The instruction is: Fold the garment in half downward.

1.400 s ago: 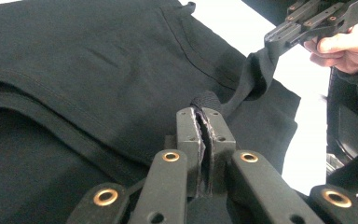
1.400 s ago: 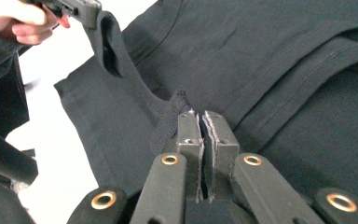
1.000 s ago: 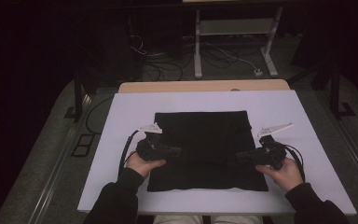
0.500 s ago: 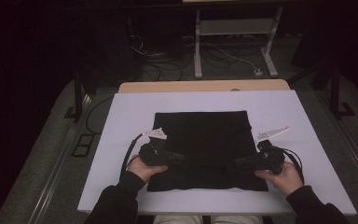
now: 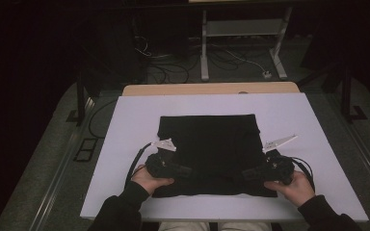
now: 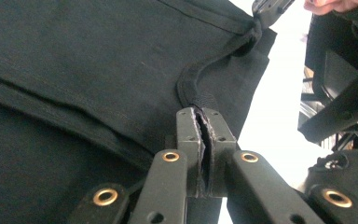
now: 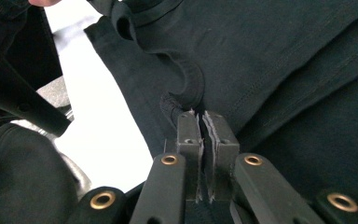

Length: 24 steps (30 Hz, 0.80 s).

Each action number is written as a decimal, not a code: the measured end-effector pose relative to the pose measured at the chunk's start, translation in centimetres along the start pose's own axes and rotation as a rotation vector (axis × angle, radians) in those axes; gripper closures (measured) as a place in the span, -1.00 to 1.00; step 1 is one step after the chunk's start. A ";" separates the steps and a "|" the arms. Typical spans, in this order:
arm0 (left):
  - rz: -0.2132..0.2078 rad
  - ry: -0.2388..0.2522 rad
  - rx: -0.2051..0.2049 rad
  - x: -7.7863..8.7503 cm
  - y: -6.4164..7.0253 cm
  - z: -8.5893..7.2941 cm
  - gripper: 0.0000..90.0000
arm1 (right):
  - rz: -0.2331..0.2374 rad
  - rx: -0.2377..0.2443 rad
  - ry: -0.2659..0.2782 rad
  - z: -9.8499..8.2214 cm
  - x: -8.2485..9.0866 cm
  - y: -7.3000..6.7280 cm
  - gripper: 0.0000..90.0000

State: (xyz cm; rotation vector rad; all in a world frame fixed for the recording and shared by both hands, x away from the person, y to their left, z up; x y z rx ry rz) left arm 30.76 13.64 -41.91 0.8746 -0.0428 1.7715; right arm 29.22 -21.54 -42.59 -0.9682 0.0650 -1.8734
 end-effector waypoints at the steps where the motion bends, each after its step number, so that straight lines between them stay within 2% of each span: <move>1: -0.002 -0.004 -0.007 0.0 0.1 -0.1 0.90 | 0.006 0.006 0.001 -0.1 0.0 -0.1 0.87; 10: -0.020 -0.051 -0.036 0.0 0.9 -0.6 0.90 | 0.022 0.011 -0.005 -0.5 0.2 -0.7 0.87; 11: -0.019 -0.053 -0.026 0.0 1.0 -0.7 0.90 | 0.024 0.015 -0.007 -0.6 0.2 -0.8 0.87; 12: -0.024 -0.055 -0.037 0.0 1.0 -0.8 0.90 | 0.024 0.010 -0.009 -0.7 0.3 -0.8 0.87; 20: -0.039 -0.077 -0.037 0.1 1.5 -1.3 0.90 | 0.038 0.008 -0.015 -1.1 0.4 -1.2 0.87; 24: -0.056 -0.091 -0.064 0.1 1.7 -1.5 0.90 | 0.046 0.013 -0.026 -1.4 0.4 -1.5 0.87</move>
Point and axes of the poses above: each handheld gripper's, and its own axes: x roughly backward along the jaws, z roughly out of its top, y roughly to its right, the point moved 1 cm from there along -x, roughly forward along the jaws, and after that the axes turned 6 degrees about y, right-handed, at the moved point
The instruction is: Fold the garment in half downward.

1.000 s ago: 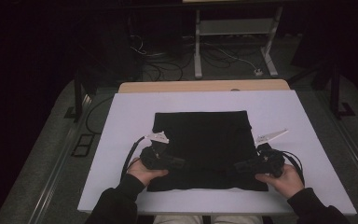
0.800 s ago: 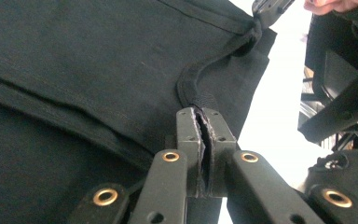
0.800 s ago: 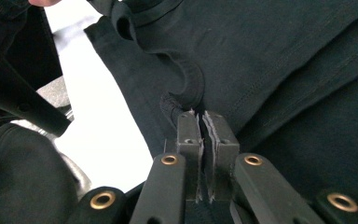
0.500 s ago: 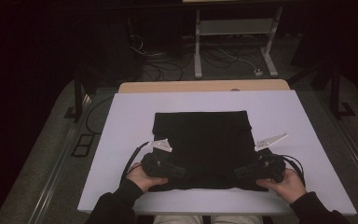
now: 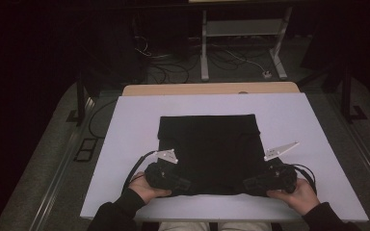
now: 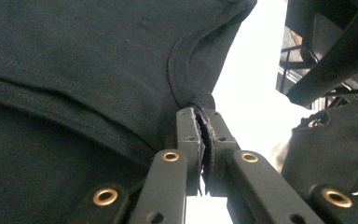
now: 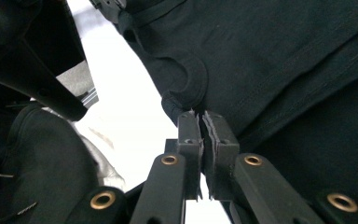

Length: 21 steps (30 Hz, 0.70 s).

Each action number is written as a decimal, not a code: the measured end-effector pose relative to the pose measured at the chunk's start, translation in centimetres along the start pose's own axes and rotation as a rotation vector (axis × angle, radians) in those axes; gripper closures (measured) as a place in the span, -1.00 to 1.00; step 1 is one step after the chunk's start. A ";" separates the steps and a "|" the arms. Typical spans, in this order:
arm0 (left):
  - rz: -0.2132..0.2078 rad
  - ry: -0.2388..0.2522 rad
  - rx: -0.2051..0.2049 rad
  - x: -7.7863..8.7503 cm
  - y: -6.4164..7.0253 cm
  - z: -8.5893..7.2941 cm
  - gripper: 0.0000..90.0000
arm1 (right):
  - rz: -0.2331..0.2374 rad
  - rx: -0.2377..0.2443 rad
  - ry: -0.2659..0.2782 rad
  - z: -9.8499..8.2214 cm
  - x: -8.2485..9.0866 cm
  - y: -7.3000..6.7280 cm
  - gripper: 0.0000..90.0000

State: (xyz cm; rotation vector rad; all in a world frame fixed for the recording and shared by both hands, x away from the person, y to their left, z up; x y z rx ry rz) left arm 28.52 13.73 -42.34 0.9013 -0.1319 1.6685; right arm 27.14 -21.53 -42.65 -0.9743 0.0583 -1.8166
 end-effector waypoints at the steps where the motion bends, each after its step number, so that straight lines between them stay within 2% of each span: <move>1: -0.001 -0.003 0.005 0.0 0.1 -0.1 0.90 | 0.004 0.001 -0.002 -0.1 0.0 -0.1 0.87; 8: -0.008 -0.024 -0.009 0.1 0.2 -0.4 0.90 | 0.011 0.003 -0.014 -0.4 0.0 -0.4 0.87; 14: -0.013 -0.044 0.000 -0.1 0.5 -0.7 0.90 | 0.014 -0.002 -0.029 -0.6 -0.1 -0.5 0.87; 21: -0.026 -0.071 -0.024 -0.3 0.8 -1.0 0.90 | 0.011 -0.001 -0.031 -0.7 0.0 -0.6 0.87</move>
Point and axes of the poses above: each handheld gripper's, and its own axes: x roughly backward along the jaws, z roughly out of its top, y roughly to its right, the point moved 1 cm from there along -x, roughly forward along the jaws, and after that the axes turned 6 degrees about y, right-handed, at the moved point
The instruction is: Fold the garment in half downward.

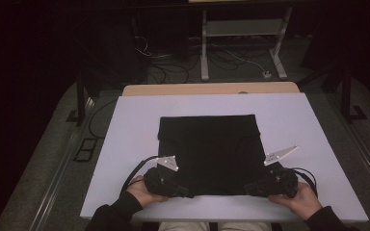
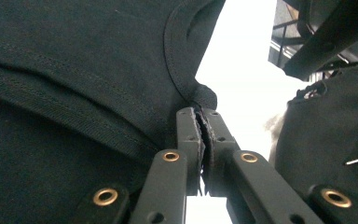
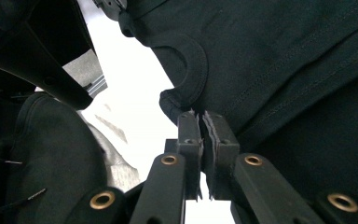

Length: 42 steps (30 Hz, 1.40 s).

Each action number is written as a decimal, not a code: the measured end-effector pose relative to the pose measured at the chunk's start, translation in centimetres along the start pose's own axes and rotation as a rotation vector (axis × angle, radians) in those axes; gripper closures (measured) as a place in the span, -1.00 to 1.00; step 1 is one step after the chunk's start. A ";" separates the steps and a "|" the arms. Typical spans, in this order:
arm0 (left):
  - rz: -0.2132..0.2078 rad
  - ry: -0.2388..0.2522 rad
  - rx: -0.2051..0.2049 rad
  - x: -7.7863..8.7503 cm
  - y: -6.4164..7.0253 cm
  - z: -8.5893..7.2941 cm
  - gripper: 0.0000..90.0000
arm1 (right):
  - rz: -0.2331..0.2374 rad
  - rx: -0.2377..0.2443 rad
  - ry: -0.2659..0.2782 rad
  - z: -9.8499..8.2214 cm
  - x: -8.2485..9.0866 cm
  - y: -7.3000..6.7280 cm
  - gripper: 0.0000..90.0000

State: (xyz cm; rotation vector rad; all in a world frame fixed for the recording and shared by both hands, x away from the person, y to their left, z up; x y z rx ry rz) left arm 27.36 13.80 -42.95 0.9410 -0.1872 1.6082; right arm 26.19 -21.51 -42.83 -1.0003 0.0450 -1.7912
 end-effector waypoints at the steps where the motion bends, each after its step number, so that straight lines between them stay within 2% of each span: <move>1: 0.000 -0.004 0.001 0.0 0.0 0.0 0.90 | -0.001 0.001 -0.001 0.0 0.0 0.0 0.87; 5: 0.002 -0.002 0.003 -0.1 0.0 -0.1 0.89 | -0.002 -0.001 -0.008 -0.1 0.0 -0.1 0.86; 9: 0.017 -0.005 -0.039 -0.1 0.0 -0.4 0.85 | -0.002 -0.011 -0.005 -0.2 0.0 -0.1 0.79; 11: 0.018 -0.006 -0.053 -0.1 0.2 -0.4 0.74 | 0.000 -0.019 -0.002 -0.2 0.0 0.0 0.73; 12: 0.016 -0.003 -0.070 0.0 0.2 -0.3 0.68 | -0.001 -0.023 0.000 -0.2 0.0 0.0 0.68; 14: 0.016 0.003 -0.084 0.1 0.3 -0.2 0.53 | -0.014 -0.030 0.011 -0.2 0.1 0.0 0.44; 19: 0.068 0.037 -0.115 0.4 0.6 -0.1 0.03 | -0.051 -0.017 0.039 -0.1 0.3 -0.1 0.11; 20: 0.077 0.050 -0.107 0.4 0.7 -0.1 -0.07 | -0.060 -0.014 0.042 -0.1 0.3 -0.2 0.03; 23: 0.094 0.073 -0.121 0.8 0.8 0.1 -0.22 | -0.084 -0.012 0.052 0.0 0.3 -0.2 -0.24; 26: 0.108 0.094 -0.114 1.1 0.8 0.4 -0.41 | -0.107 -0.012 0.076 0.1 0.6 -0.2 -0.50; 31: 0.110 0.123 -0.091 1.6 0.8 0.7 -0.65 | -0.125 -0.014 0.104 0.3 0.8 -0.2 -0.74; 33: 0.118 0.142 -0.085 1.7 0.6 0.8 -0.78 | -0.127 -0.013 0.106 0.4 0.8 -0.2 -0.91; 34: 0.122 0.145 -0.069 1.8 0.4 0.8 -0.91 | -0.131 -0.013 0.103 0.4 0.8 -0.2 -1.00; 35: 0.121 0.144 -0.052 1.8 0.1 0.8 -1.00 | -0.134 -0.013 0.104 0.5 0.8 -0.2 -1.00; 42: 0.175 0.216 -0.018 3.3 -0.9 0.1 -1.00 | -0.130 0.005 0.120 0.9 0.8 -0.1 -1.00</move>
Point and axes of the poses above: each handheld gripper's, and its own axes: x roughly backward along the jaws, z roughly out of its top, y roughly to its right, the point moved 1 cm from there along -x, roughly forward along the jaws, and after that the axes turned 6 degrees about y, right-handed, at the moved point
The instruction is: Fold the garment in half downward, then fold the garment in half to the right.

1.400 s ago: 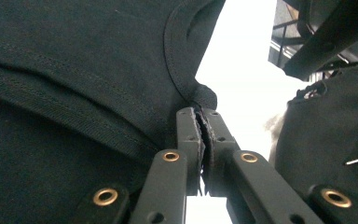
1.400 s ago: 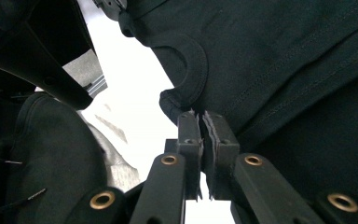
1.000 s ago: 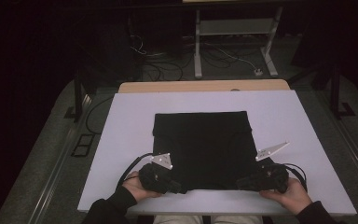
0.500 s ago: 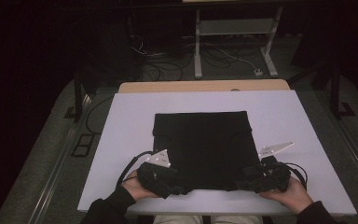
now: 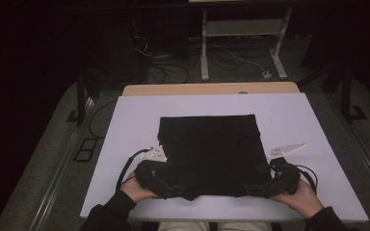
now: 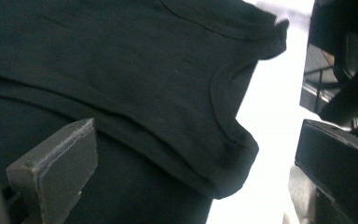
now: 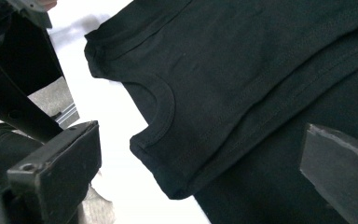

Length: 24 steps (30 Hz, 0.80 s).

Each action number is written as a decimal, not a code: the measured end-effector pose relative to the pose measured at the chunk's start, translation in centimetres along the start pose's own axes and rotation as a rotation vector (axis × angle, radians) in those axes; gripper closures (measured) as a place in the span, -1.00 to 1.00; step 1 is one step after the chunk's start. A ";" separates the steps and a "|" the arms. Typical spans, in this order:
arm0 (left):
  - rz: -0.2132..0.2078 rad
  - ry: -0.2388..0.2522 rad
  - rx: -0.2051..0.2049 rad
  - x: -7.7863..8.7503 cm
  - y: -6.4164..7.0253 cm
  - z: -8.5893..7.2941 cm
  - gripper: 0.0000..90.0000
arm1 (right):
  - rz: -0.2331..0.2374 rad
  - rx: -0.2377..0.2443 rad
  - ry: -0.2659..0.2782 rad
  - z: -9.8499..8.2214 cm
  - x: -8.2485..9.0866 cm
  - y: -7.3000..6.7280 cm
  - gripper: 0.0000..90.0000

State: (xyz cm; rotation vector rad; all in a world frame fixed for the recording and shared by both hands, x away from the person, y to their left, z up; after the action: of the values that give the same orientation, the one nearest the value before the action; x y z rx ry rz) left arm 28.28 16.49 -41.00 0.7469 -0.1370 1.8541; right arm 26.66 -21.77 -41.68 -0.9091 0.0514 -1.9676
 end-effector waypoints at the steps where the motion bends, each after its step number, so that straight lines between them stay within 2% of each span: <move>1: 0.008 0.007 0.004 0.2 -0.1 -0.1 -1.00 | -0.002 -0.002 -0.004 0.1 0.0 0.0 -1.00; 8: 0.070 0.064 0.032 1.5 -0.6 -0.5 -1.00 | -0.013 0.019 -0.020 0.4 -0.7 0.2 -1.00; 14: 0.098 0.071 0.045 2.3 -0.9 -1.1 -1.00 | -0.044 0.043 -0.017 1.5 -1.3 0.4 -1.00; 20: 0.133 0.062 0.031 2.8 -0.8 -1.6 -1.00 | -0.076 0.063 0.014 2.5 -1.2 0.4 -1.00; 24: 0.157 0.078 0.028 3.2 -0.9 -1.8 -1.00 | -0.090 0.074 0.026 3.2 -1.3 0.5 -1.00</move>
State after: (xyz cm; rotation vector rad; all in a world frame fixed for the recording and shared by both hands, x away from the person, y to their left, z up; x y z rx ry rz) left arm 27.57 20.23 -40.89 0.6980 -0.1229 2.0351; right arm 29.36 -20.01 -40.31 -0.8507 -0.0479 -2.0514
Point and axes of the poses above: each handheld gripper's, and its own axes: x roughly backward along the jaws, z roughly out of its top, y roughly to its right, the point moved 1 cm from there along -x, roughly forward along the jaws, and after that the axes turned 6 degrees about y, right-handed, at the moved point
